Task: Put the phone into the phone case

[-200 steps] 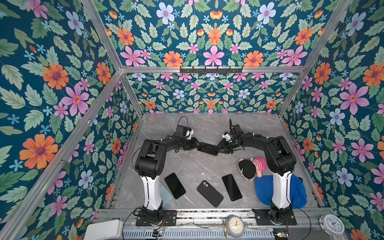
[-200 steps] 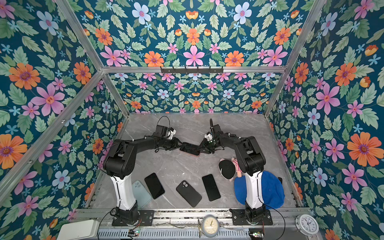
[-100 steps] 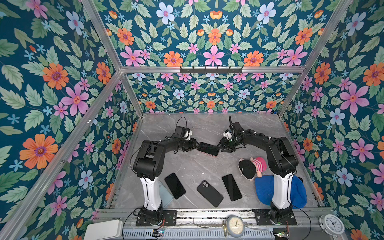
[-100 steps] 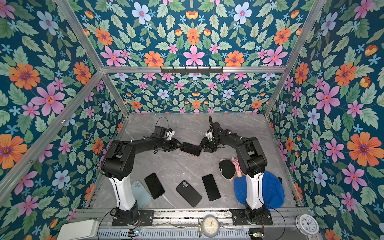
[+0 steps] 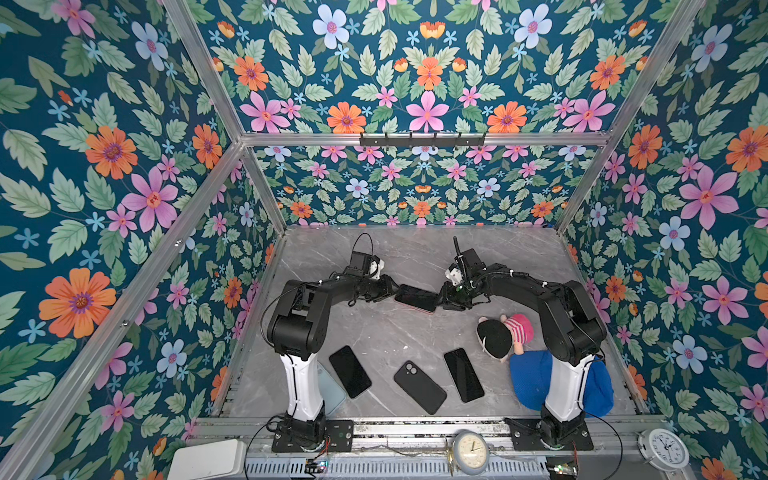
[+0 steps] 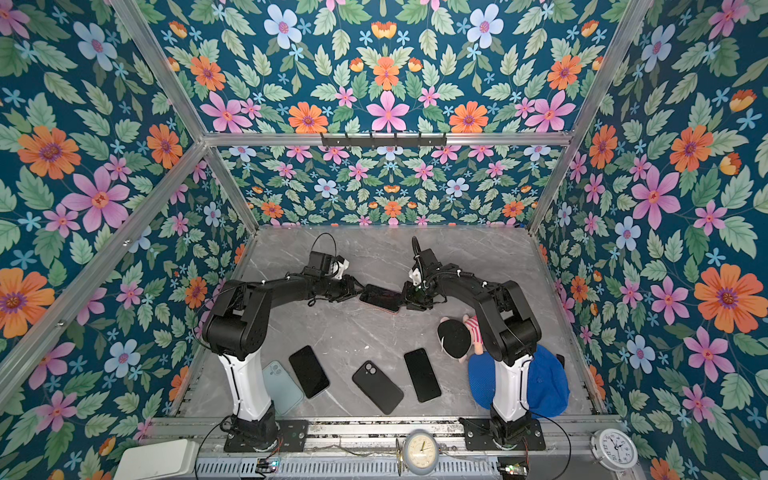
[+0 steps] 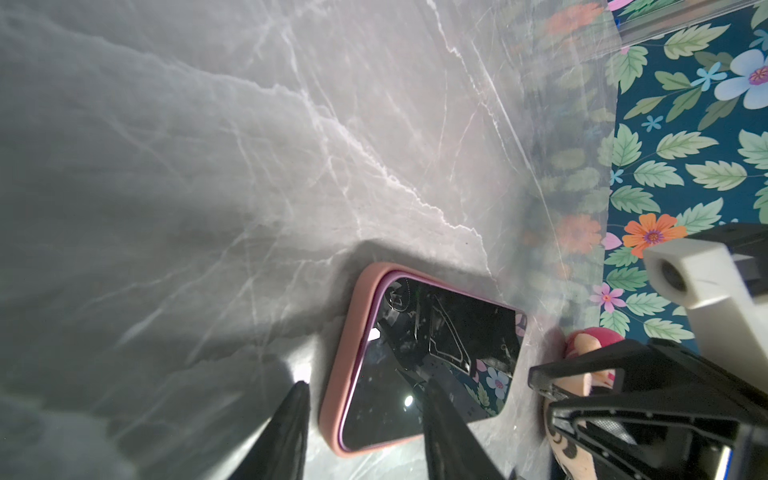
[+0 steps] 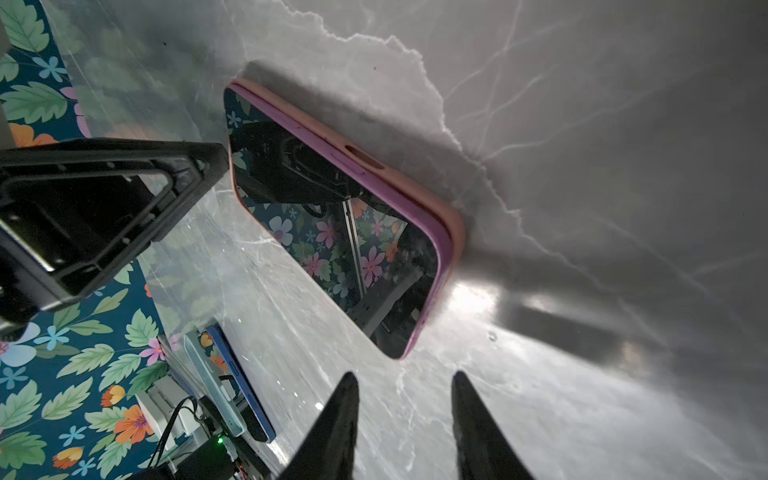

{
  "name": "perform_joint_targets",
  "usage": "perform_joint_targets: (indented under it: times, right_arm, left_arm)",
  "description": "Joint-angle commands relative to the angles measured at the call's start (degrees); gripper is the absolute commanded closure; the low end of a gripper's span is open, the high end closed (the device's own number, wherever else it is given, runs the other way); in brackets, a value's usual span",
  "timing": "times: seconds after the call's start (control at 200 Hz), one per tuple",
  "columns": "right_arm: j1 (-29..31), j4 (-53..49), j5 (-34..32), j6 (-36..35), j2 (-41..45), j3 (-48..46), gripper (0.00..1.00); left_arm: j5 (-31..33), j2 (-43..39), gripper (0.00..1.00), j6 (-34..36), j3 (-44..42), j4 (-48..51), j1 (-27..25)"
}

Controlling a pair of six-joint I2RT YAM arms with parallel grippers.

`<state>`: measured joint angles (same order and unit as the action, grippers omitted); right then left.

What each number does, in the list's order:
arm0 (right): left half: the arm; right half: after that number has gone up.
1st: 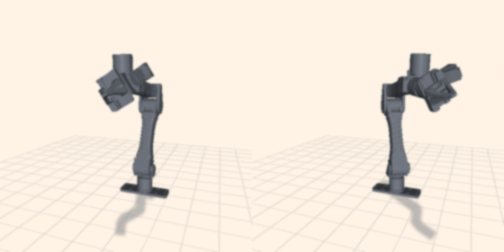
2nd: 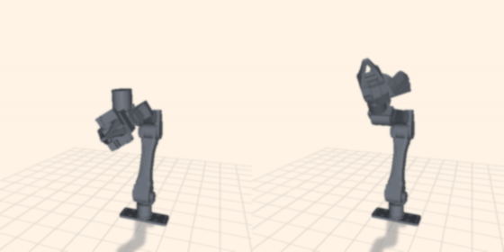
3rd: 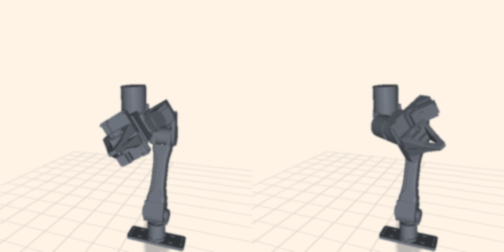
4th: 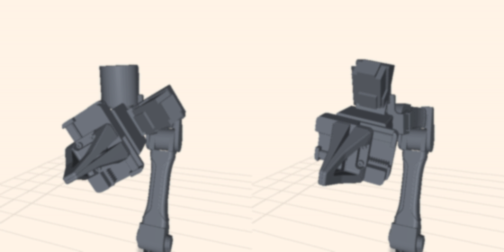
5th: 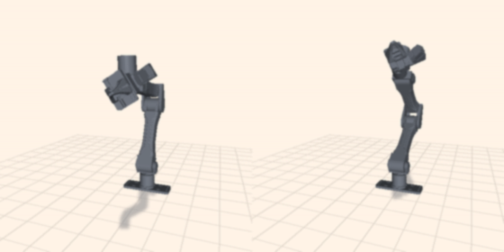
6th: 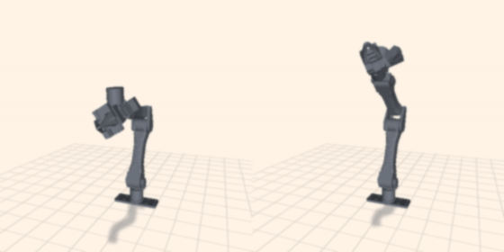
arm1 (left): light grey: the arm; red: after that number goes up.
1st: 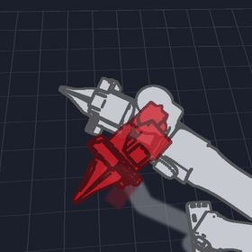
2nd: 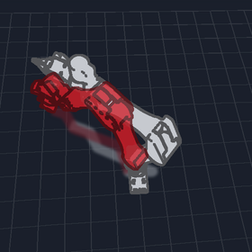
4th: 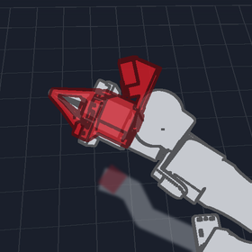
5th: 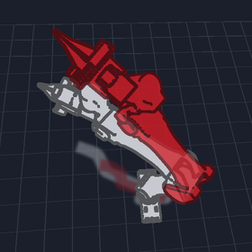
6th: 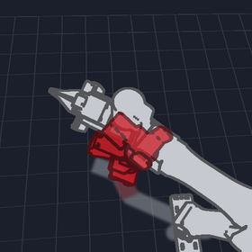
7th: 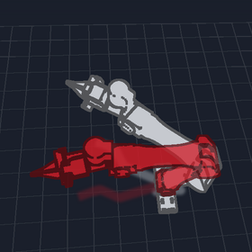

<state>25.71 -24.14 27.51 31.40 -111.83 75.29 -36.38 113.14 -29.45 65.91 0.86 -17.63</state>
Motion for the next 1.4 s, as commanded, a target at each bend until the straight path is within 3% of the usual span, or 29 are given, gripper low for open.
perform_joint_targets:
  times: [0.0,0.5,0.93,1.394]
  right_arm:
    - [0.78,-0.22,-0.05,0.35,-0.74,0.99,0.65]
    - [1.33,-0.11,1.23,0.51,-2.7,2.22,0.82]
    - [1.36,-3.52,-6.12,-1.23,0.81,0.81,0.78]
    - [2.32,-1.62,-2.82,0.24,-1.98,1.86,0.79]
  left_arm:
    - [-1.04,0.58,0.54,0.01,0.3,-0.94,-0.09]
    - [-2.73,1.82,0.56,-0.52,0.11,-1.62,-0.97]
    - [-2.12,0.68,0.56,0.44,-1.27,-1.13,-0.92]
    - [-2.69,0.5,0.57,0.27,-1.79,-1.57,-1.03]
